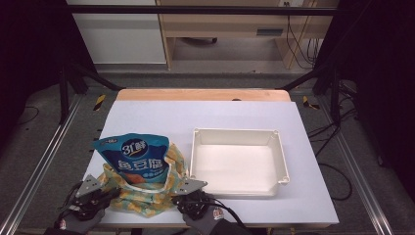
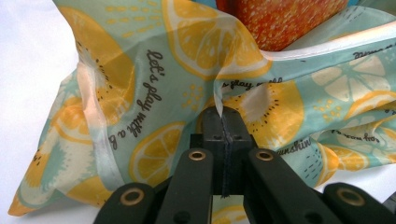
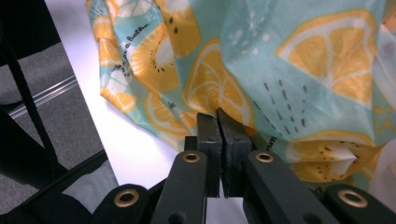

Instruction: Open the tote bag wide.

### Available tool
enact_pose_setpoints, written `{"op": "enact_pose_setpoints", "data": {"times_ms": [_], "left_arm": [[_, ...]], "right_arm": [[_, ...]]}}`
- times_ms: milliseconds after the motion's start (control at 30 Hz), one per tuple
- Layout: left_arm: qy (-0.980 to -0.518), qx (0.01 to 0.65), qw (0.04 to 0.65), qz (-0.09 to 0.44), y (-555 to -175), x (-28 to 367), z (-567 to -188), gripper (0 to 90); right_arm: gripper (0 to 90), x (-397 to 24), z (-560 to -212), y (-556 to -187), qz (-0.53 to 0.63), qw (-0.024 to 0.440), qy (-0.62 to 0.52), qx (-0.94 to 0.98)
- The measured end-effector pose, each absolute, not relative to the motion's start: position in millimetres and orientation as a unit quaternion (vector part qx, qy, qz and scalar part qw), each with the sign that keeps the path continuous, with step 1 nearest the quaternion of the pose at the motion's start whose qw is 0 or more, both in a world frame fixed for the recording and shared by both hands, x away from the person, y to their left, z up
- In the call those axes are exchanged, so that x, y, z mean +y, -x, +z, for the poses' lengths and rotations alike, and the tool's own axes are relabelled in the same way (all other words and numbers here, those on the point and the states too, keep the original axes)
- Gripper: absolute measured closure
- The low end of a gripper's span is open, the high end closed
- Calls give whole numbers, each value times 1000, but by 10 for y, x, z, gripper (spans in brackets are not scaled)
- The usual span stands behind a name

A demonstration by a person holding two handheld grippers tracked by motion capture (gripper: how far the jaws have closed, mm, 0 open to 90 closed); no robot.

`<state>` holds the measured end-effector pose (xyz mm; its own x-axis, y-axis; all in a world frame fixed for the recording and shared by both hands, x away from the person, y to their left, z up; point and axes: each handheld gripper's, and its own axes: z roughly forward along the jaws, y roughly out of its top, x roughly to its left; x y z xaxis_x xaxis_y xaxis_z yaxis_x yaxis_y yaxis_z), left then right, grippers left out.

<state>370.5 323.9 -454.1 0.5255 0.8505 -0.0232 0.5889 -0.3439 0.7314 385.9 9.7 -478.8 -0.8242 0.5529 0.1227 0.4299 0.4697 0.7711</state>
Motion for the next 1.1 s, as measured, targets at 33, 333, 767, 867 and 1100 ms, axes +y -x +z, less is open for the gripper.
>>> {"op": "enact_pose_setpoints", "data": {"times_ms": [33,333,767,867,1100], "left_arm": [[-799,452,353,182,-3708,3235,-4544,899],[-808,458,327,173,-3761,3201,-4579,900],[-814,464,310,163,-3802,3188,-4603,900],[-814,465,308,163,-3804,3187,-4606,900],[-816,464,306,161,-3808,3183,-4610,900]], "right_arm": [[884,97,-4788,-3859,427,72,-288,854],[848,115,-4852,-3884,411,69,-291,861],[650,34,-4717,-3831,438,57,-289,850],[636,30,-4624,-3817,454,54,-288,841],[604,-44,-4310,-3763,491,74,-279,822]]}}
